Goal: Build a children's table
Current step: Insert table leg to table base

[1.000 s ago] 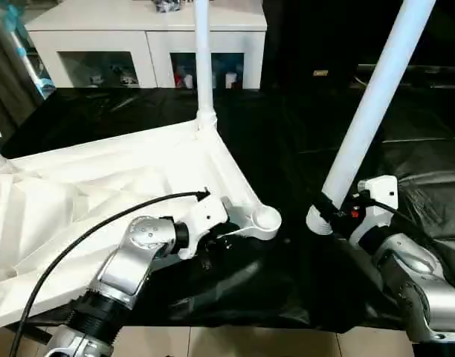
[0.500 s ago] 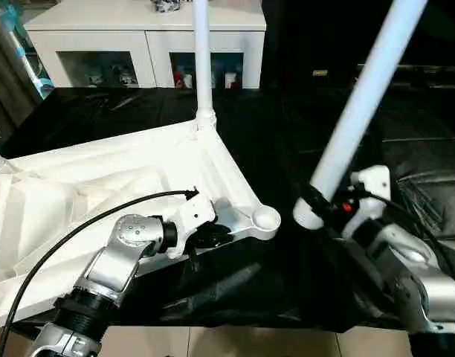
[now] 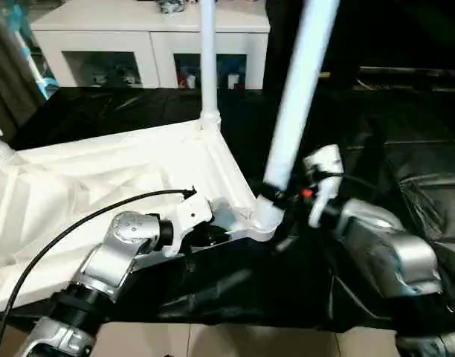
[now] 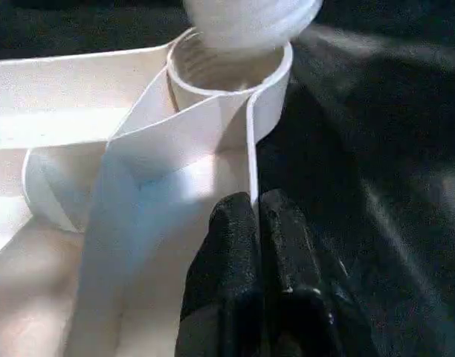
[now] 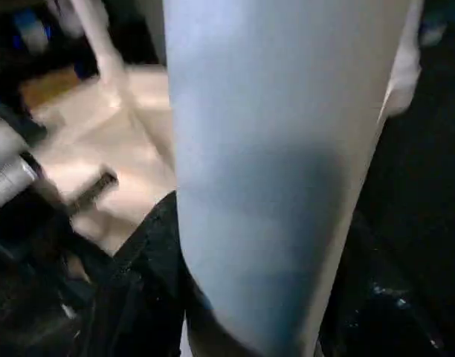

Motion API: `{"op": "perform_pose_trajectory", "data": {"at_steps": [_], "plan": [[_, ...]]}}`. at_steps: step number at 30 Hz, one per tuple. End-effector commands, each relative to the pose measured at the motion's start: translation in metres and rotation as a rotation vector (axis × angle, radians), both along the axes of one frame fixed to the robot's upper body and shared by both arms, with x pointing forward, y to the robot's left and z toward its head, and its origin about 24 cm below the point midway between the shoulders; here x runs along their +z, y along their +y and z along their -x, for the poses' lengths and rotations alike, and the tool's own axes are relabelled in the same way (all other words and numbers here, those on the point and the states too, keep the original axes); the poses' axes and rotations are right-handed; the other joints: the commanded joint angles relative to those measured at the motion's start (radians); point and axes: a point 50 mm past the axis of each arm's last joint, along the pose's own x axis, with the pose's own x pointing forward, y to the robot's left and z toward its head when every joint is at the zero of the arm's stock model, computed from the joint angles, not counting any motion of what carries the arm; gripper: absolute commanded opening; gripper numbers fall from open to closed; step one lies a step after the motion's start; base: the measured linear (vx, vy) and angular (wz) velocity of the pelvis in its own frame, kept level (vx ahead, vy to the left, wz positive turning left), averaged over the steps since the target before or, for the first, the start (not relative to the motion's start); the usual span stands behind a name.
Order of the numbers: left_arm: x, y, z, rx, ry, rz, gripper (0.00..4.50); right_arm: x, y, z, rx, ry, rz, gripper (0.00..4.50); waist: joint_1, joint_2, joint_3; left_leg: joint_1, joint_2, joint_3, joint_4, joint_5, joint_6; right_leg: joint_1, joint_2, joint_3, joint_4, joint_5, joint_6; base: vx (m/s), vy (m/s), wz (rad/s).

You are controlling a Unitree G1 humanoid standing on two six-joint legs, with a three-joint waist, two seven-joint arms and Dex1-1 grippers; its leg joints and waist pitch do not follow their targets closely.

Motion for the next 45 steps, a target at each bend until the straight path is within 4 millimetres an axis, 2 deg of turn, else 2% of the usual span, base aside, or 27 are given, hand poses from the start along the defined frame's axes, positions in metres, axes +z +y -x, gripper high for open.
{"op": "perform_pose_trajectory", "data": {"at_steps": [1,2,3,7,14,22,24,26,28,29,31,34,35,39,40,42,43,44,45], "plan": [[-0.008,0.006,0.001,-0.019,0.026,-0.084,0.00,0.000,-0.002,-0.006,0.004,0.010,0.029,1.89,0.005,-0.008,-0.057,0.018,0.033,-0.004,-0.076,-0.253,0.004,0.032,-0.030,0.019,-0.071,-0.194,-0.229,0.000,0.000,0.00],[-0.008,0.006,0.001,-0.021,0.025,-0.090,0.00,-0.001,-0.002,-0.007,0.007,0.019,0.038,1.89,0.004,-0.016,-0.057,0.018,0.033,-0.003,-0.076,-0.252,0.008,0.033,-0.029,0.019,-0.072,-0.186,-0.228,0.000,0.000,0.00],[-0.008,0.007,0.000,-0.024,0.025,-0.097,0.00,-0.002,-0.002,-0.008,0.011,0.025,0.047,1.89,0.007,-0.012,-0.058,0.019,0.033,-0.003,-0.075,-0.238,0.010,0.033,-0.029,0.019,-0.068,-0.163,-0.233,0.000,0.000,0.00],[-0.008,0.006,0.000,-0.035,0.031,-0.104,0.00,-0.003,-0.001,-0.011,0.021,0.035,0.040,1.89,0.013,-0.014,-0.059,0.019,0.033,-0.001,-0.073,-0.218,0.018,0.036,-0.029,0.019,-0.065,-0.124,-0.242,0.000,0.000,0.00],[-0.009,0.007,0.000,-0.061,0.046,-0.135,0.00,-0.010,0.005,-0.014,0.051,0.069,0.010,1.89,0.019,-0.013,-0.058,0.022,0.034,-0.001,-0.075,-0.243,0.002,0.035,-0.029,0.019,-0.065,-0.144,-0.242,0.000,0.000,0.00],[-0.007,0.004,-0.005,-0.051,0.032,-0.153,0.00,-0.018,0.001,-0.011,0.019,0.099,-0.071,1.89,0.020,-0.011,-0.058,0.025,0.034,-0.003,-0.079,-0.283,-0.017,0.033,-0.029,0.019,-0.069,-0.186,-0.235,0.000,0.000,0.00],[-0.007,0.004,-0.005,-0.049,0.031,-0.150,0.00,-0.020,0.000,-0.010,0.014,0.102,-0.079,1.89,0.020,-0.009,-0.057,0.025,0.034,-0.003,-0.079,-0.288,-0.019,0.033,-0.029,0.019,-0.070,-0.188,-0.233,0.000,0.000,0.00],[-0.006,0.002,-0.007,-0.044,0.026,-0.144,0.00,-0.026,-0.003,-0.007,-0.009,0.113,-0.128,1.89,0.022,-0.001,-0.058,0.027,0.035,-0.004,-0.080,-0.300,-0.023,0.032,-0.030,0.020,-0.071,-0.188,-0.234,0.000,0.000,0.00],[-0.006,0.002,-0.008,-0.044,0.026,-0.145,0.00,-0.029,-0.004,-0.005,-0.021,0.120,-0.154,1.89,0.021,-0.002,-0.059,0.026,0.034,-0.005,-0.081,-0.303,-0.024,0.033,-0.028,0.018,-0.071,-0.179,-0.237,0.000,0.000,0.00],[-0.006,0.002,-0.008,-0.044,0.027,-0.145,0.00,-0.032,-0.005,-0.004,-0.038,0.123,-0.175,1.89,0.022,0.006,-0.058,0.026,0.034,-0.006,-0.081,-0.311,-0.025,0.032,-0.029,0.018,-0.070,-0.180,-0.239,0.000,0.000,0.00],[-0.006,0.003,-0.009,-0.043,0.028,-0.145,0.00,-0.036,-0.006,-0.002,-0.054,0.127,-0.192,1.89,0.020,0.000,-0.057,0.026,0.034,-0.006,-0.082,-0.331,-0.027,0.032,-0.029,0.018,-0.073,-0.200,-0.237,0.000,0.000,0.00],[-0.006,0.004,-0.009,-0.043,0.033,-0.146,0.00,-0.045,-0.007,0.001,-0.094,0.136,-0.231,1.89,0.020,0.019,-0.056,0.030,0.033,-0.009,-0.085,-0.376,-0.041,0.028,-0.030,0.017,-0.079,-0.233,-0.233,0.000,0.000,0.00],[-0.006,0.004,-0.009,-0.044,0.035,-0.146,0.00,-0.047,-0.008,0.002,-0.109,0.141,-0.249,1.89,0.018,0.014,-0.056,0.028,0.033,-0.011,-0.086,-0.388,-0.042,0.030,-0.031,0.016,-0.079,-0.252,-0.231,0.000,0.000,0.00],[-0.006,0.006,-0.010,-0.041,0.032,-0.150,0.00,-0.056,-0.010,0.007,-0.146,0.145,-0.280,1.89,0.020,0.033,-0.057,0.027,0.032,-0.012,-0.087,-0.388,-0.039,0.030,-0.032,0.016,-0.081,-0.263,-0.228,0.000,0.000,0.00],[-0.006,0.006,-0.010,-0.041,0.032,-0.150,0.00,-0.056,-0.010,0.007,-0.146,0.145,-0.280,1.89,0.020,0.030,-0.057,0.027,0.033,-0.011,-0.088,-0.388,-0.037,0.029,-0.031,0.016,-0.083,-0.262,-0.228,0.000,0.000,0.00],[-0.006,0.006,-0.011,-0.039,0.031,-0.151,0.00,-0.058,-0.011,0.008,-0.157,0.142,-0.287,1.89,0.020,0.031,-0.056,0.027,0.032,-0.011,-0.088,-0.383,-0.034,0.030,-0.031,0.016,-0.082,-0.257,-0.231,0.000,0.000,0.00],[-0.005,0.006,-0.012,-0.038,0.029,-0.153,0.00,-0.059,-0.012,0.009,-0.166,0.139,-0.293,1.89,0.020,0.037,-0.057,0.027,0.032,-0.011,-0.089,-0.386,-0.035,0.029,-0.031,0.015,-0.083,-0.257,-0.231,0.000,0.000,0.00],[-0.005,0.006,-0.012,-0.036,0.028,-0.154,0.00,-0.061,-0.014,0.011,-0.175,0.134,-0.297,1.89,0.019,0.036,-0.057,0.026,0.032,-0.012,-0.089,-0.387,-0.035,0.030,-0.031,0.015,-0.082,-0.256,-0.231,0.000,0.000,0.00],[-0.005,0.006,-0.013,-0.034,0.025,-0.154,0.00,-0.063,-0.015,0.014,-0.177,0.112,-0.262,1.89,0.018,0.043,-0.056,0.025,0.032,-0.013,-0.090,-0.400,-0.037,0.030,-0.031,0.014,-0.084,-0.263,-0.228,0.000,0.000,0.00]]}}
